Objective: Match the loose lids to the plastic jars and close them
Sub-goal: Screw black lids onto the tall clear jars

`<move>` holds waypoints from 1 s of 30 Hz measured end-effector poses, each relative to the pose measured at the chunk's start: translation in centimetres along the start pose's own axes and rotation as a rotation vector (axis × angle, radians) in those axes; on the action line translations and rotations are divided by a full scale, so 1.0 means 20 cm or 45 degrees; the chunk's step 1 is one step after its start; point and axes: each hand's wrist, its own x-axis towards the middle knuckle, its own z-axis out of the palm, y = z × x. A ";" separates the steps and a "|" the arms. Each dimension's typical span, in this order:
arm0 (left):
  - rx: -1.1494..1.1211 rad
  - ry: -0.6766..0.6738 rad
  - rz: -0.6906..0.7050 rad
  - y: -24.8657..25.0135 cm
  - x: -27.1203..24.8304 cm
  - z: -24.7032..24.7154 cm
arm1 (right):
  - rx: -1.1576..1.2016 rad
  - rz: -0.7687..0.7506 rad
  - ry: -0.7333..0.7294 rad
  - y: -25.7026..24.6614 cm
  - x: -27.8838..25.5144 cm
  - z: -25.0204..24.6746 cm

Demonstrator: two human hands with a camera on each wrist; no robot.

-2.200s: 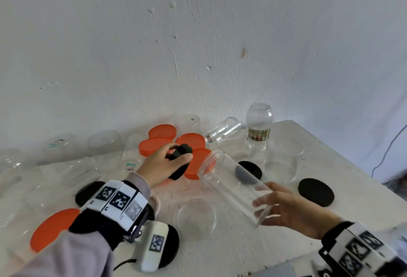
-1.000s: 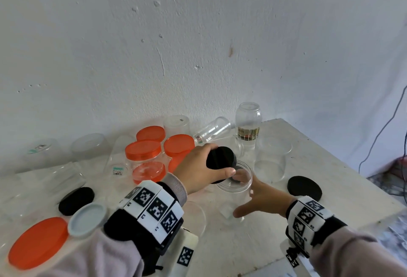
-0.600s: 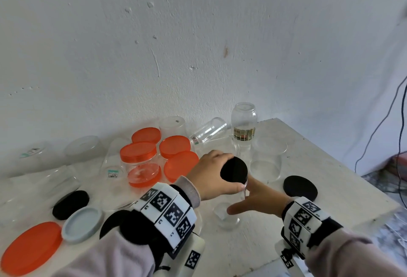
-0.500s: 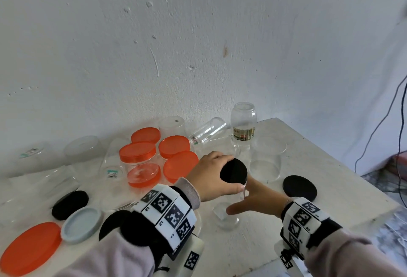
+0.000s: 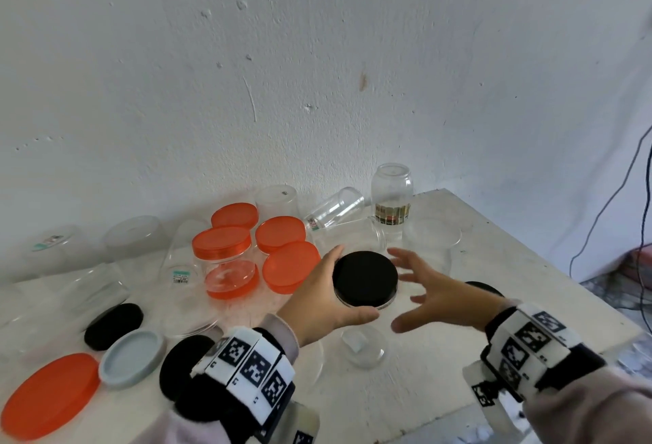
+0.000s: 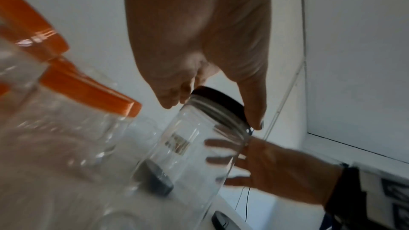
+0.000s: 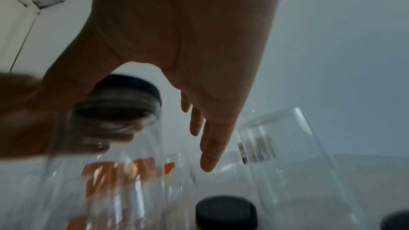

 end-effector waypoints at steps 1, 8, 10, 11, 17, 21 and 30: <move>-0.085 0.012 -0.018 -0.03 -0.01 0.02 | -0.011 -0.029 0.025 -0.04 -0.02 -0.04; -0.360 0.080 -0.013 -0.12 -0.01 0.18 | -0.524 -0.150 -0.072 -0.33 0.02 -0.07; -0.408 0.096 -0.011 -0.13 -0.01 0.20 | -0.746 -0.159 -0.106 -0.39 0.05 -0.04; -0.415 0.099 -0.009 -0.13 -0.01 0.21 | -0.832 -0.145 -0.122 -0.42 0.07 -0.03; -0.390 0.104 0.013 -0.14 -0.01 0.21 | -1.170 0.053 -0.244 -0.53 0.14 0.02; -0.372 0.111 0.015 -0.15 0.00 0.21 | -1.259 0.108 -0.265 -0.56 0.16 0.03; -0.370 0.103 0.024 -0.17 0.01 0.20 | -1.243 0.066 -0.328 -0.58 0.17 0.00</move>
